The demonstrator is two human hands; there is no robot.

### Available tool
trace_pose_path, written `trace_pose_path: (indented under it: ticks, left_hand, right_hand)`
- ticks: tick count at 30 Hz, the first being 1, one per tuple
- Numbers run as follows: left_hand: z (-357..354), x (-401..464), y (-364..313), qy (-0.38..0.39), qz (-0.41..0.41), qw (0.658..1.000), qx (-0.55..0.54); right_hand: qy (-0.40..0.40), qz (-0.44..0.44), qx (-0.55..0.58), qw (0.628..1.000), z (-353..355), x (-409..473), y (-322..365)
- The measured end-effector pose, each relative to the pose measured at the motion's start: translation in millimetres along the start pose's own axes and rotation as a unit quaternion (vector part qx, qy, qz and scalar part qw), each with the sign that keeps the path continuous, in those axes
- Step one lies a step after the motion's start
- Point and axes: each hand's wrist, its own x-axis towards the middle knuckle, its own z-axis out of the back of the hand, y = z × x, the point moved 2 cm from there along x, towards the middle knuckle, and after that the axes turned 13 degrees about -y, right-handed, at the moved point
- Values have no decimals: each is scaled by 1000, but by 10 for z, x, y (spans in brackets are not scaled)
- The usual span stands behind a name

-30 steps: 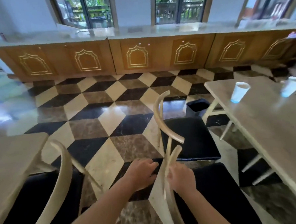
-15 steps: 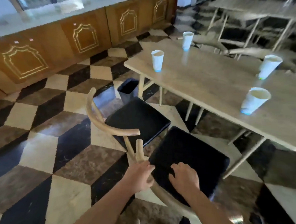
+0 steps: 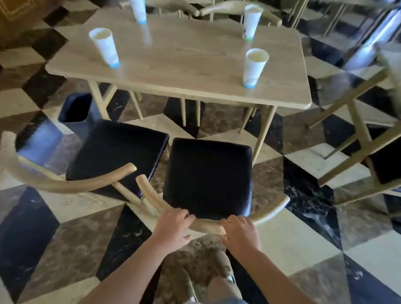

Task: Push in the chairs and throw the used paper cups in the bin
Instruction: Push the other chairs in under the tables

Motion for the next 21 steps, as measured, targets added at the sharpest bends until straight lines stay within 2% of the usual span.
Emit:
trace_pose_path:
  ticks: [6, 16, 21]
  left_hand:
    - [-20, 79, 62, -21, -9, 1000, -19]
    - [-154, 245, 251, -29, -40, 999, -18]
    - [-94, 617, 360, -29, -35, 999, -23]
  right_hand:
    - [-46, -1, -33, 998, -88, 4, -29]
    - [-46, 18, -27, 998, -233, 248, -140]
    - [-90, 20, -18, 996, -92, 577, -246]
